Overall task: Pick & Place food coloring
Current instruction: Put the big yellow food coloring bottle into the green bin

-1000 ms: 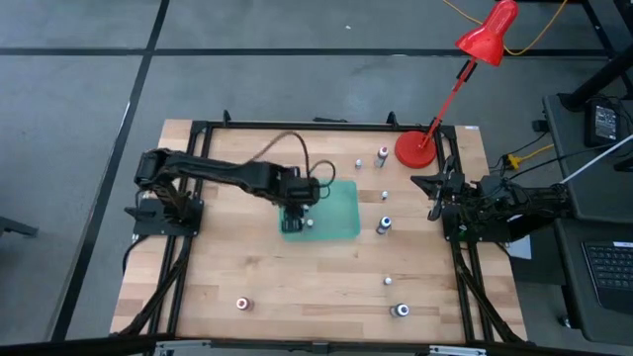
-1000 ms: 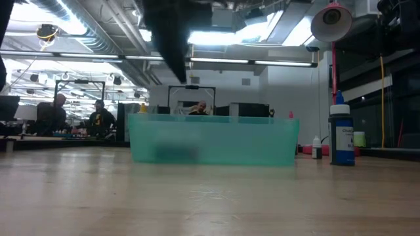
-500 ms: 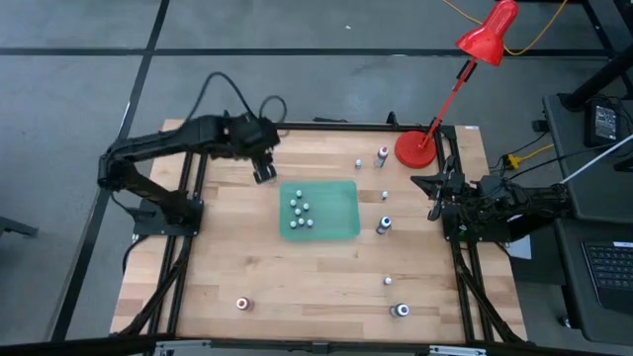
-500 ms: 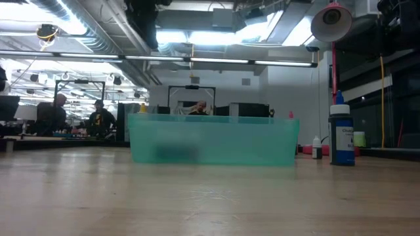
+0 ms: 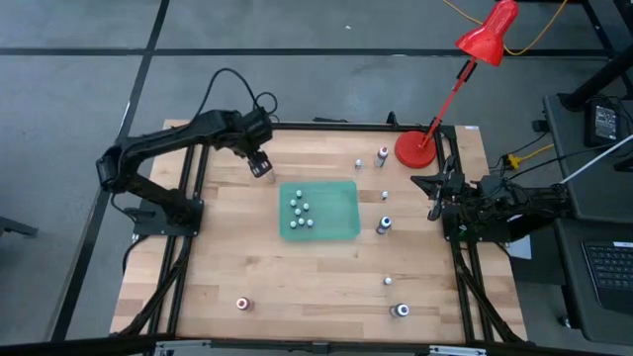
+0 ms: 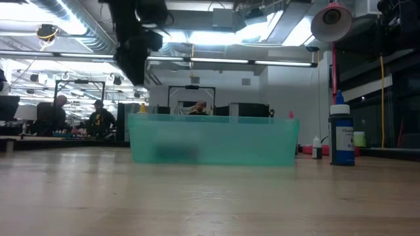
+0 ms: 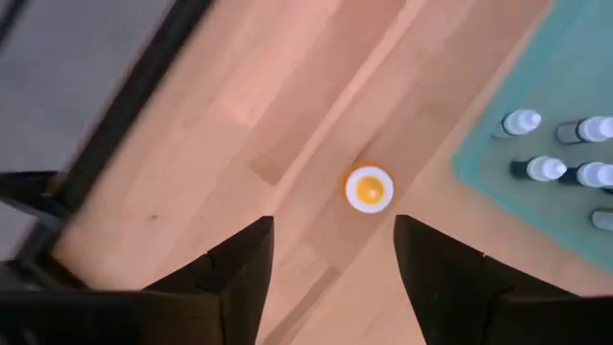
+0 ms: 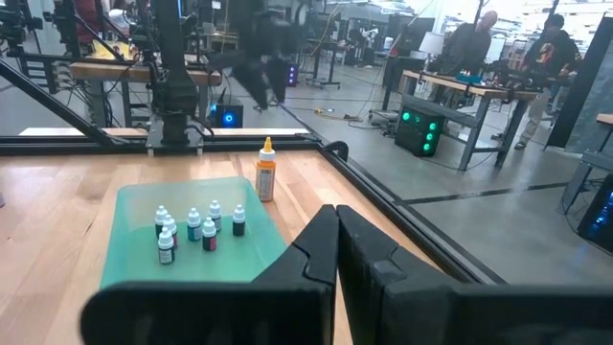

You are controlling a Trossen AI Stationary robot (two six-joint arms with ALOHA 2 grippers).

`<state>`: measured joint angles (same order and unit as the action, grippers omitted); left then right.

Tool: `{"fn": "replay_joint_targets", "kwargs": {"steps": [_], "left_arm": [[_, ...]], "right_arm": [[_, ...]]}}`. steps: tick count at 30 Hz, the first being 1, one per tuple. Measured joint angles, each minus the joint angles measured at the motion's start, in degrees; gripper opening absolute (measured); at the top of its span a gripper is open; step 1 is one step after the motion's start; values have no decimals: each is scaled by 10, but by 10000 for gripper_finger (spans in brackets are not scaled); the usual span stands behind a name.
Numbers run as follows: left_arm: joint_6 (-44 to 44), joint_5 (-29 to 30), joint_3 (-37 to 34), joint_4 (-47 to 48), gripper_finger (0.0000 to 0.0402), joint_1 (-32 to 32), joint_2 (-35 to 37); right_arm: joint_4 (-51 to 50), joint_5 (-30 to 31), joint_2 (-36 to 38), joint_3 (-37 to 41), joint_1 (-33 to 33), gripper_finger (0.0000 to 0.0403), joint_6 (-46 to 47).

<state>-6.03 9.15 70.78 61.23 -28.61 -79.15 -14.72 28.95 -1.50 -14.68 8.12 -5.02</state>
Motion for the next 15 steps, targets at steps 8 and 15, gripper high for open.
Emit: {"fn": "replay_joint_targets", "kwargs": {"steps": [8,15], "left_arm": [[-47,-16,-64,-50,235,16,0],[-52,0,-69,-84,240,32,0]], "right_arm": [[0,0,0,0,0,12,0],[1,0,0,0,0,12,0]]}}
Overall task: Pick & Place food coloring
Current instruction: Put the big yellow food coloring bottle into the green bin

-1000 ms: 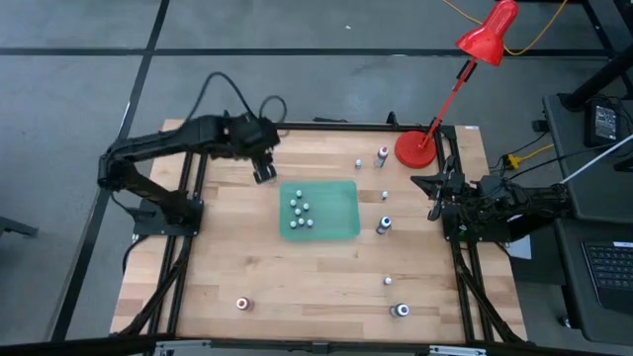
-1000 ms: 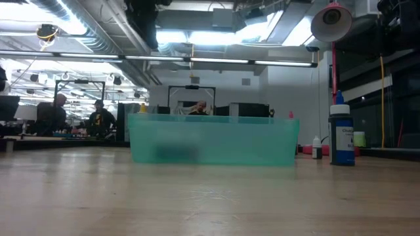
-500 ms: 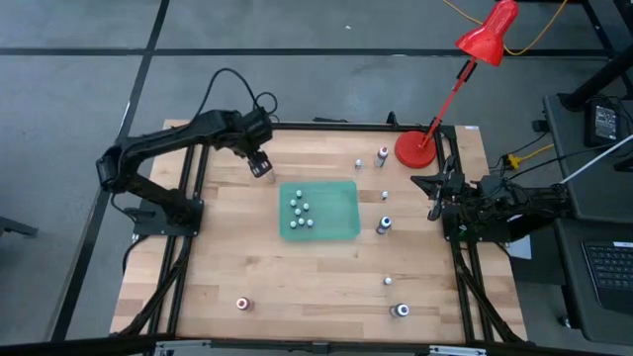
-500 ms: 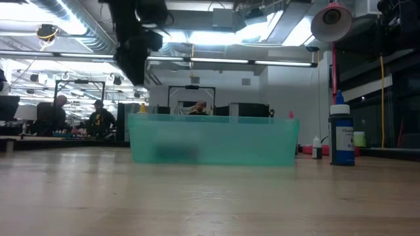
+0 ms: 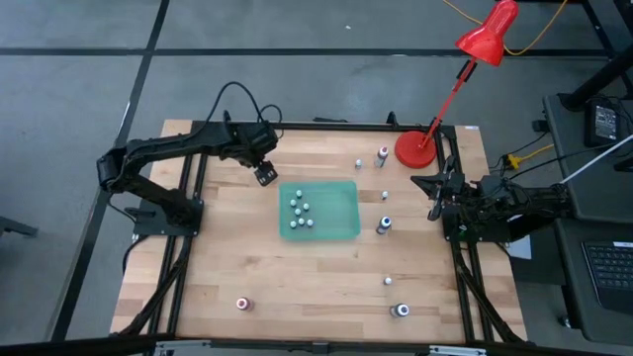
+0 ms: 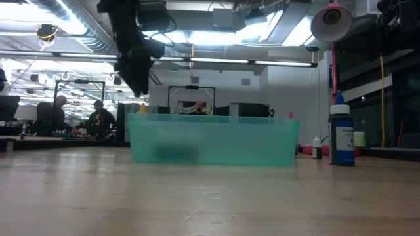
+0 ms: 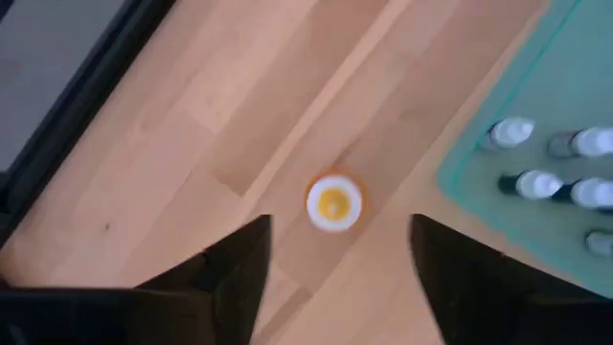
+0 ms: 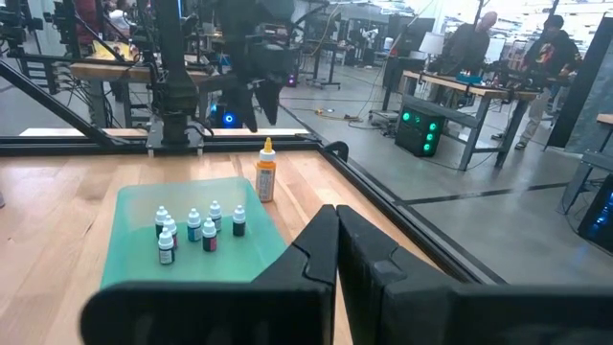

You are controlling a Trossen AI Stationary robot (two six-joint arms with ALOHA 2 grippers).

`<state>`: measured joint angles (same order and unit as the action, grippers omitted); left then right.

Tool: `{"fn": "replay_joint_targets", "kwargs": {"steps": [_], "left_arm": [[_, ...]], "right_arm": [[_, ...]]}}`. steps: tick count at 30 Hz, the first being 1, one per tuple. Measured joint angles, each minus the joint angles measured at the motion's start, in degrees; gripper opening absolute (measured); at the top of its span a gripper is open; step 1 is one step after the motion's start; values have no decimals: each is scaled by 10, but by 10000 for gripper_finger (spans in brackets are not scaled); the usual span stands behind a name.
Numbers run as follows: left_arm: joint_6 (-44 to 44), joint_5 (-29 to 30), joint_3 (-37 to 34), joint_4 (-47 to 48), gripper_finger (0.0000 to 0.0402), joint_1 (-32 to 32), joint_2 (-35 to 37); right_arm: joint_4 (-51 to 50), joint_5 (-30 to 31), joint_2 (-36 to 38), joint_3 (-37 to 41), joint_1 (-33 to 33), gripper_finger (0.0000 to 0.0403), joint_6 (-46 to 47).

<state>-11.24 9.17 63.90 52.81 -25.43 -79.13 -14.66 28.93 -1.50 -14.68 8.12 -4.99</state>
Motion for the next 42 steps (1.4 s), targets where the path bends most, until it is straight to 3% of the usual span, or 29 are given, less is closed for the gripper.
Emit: {"fn": "replay_joint_targets", "kwargs": {"steps": [6,27,31,36,42], "left_arm": [[25,26,0,-20,240,-11,-16],[92,-46,-1,-57,238,-38,-158],[91,-42,-1,-55,214,-37,-163],[91,-36,-1,-44,150,-37,-161],[86,-15,21,-21,144,-26,-121]], "right_arm": [[0,0,0,0,0,12,0],[-1,-1,0,0,0,12,3],[-2,-1,0,0,0,12,4],[-2,-1,0,0,0,12,4],[-2,0,0,0,0,12,4]]}}
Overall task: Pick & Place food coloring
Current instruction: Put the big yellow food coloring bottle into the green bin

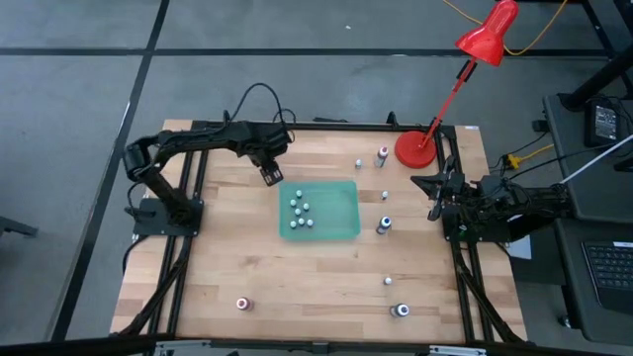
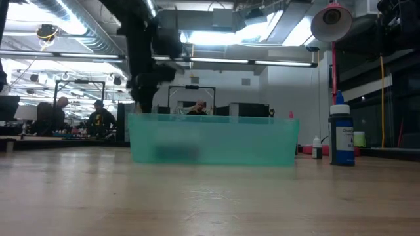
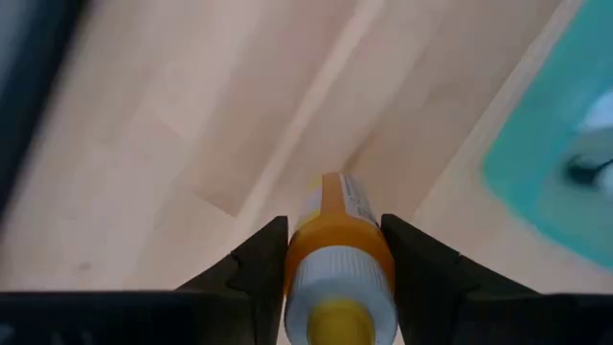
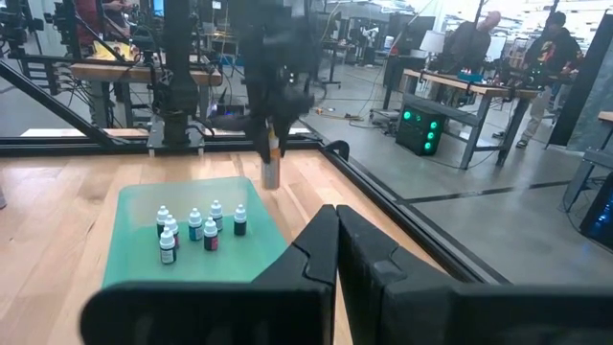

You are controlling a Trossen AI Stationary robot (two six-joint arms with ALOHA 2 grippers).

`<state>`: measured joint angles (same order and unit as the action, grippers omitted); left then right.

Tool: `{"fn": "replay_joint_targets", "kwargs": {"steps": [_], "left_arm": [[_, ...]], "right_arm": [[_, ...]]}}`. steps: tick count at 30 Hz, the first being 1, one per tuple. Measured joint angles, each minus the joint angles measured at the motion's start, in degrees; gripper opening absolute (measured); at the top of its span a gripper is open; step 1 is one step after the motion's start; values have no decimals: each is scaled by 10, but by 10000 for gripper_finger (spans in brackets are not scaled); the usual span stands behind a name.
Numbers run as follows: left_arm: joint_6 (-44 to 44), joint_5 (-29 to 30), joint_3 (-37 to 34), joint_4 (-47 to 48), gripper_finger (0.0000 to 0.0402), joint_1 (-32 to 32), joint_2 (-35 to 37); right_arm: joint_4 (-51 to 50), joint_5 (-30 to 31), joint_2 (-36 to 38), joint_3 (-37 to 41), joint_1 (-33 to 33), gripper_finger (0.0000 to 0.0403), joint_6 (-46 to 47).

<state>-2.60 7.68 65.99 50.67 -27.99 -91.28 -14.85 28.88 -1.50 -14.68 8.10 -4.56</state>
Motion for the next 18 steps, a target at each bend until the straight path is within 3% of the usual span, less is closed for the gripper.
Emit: {"fn": "replay_joint_targets", "kwargs": {"steps": [8,13,18], "left_arm": [[-24,-43,145,33,144,46,33],[-6,-31,241,53,144,101,-3],[2,-50,285,53,144,131,-50]], "right_arm": [[0,0,0,0,0,12,-1],[0,1,0,0,0,12,-1],[-1,1,0,0,0,12,-2]]}}
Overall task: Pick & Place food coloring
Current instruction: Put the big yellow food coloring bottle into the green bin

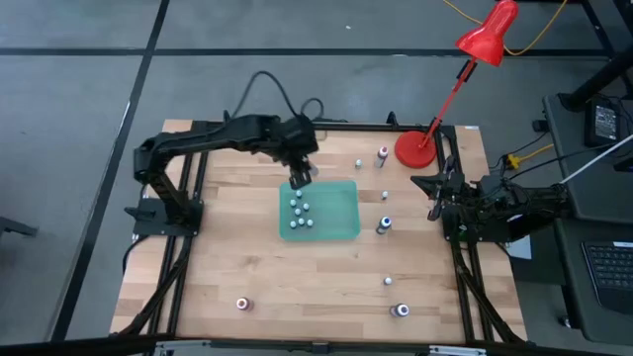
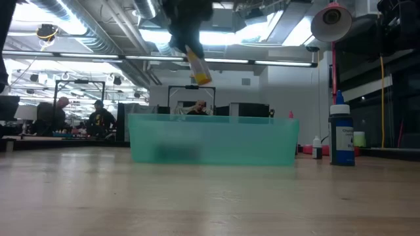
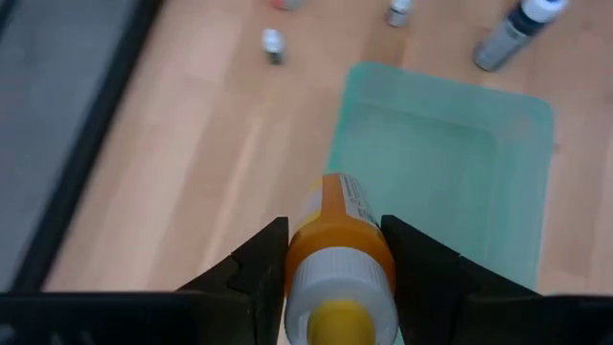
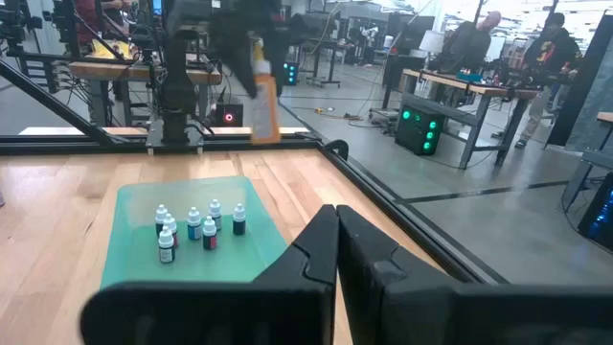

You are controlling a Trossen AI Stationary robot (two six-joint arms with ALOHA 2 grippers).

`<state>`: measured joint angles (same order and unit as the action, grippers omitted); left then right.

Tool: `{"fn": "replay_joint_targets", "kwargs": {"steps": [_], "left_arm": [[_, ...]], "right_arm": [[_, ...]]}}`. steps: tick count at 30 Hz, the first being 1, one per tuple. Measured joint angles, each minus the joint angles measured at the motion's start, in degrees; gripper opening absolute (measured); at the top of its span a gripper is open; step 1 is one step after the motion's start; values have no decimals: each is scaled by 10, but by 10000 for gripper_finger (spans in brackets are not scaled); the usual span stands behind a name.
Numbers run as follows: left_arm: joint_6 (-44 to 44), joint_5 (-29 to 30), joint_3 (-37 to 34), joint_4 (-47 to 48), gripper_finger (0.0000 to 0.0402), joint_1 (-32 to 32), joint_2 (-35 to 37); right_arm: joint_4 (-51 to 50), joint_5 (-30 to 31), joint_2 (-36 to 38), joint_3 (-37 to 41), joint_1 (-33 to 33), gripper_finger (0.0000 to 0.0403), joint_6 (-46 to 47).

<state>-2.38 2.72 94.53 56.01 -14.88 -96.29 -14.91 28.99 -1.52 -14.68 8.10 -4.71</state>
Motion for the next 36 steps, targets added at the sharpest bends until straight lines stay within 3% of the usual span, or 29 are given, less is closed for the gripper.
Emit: {"fn": "replay_joint_targets", "kwargs": {"steps": [17,36], "left_arm": [[51,-42,10,-54,144,37,-149],[72,-6,10,-53,144,36,-206]], "right_arm": [[0,-1,0,0,0,12,0],[1,-2,0,0,0,12,0]]}}
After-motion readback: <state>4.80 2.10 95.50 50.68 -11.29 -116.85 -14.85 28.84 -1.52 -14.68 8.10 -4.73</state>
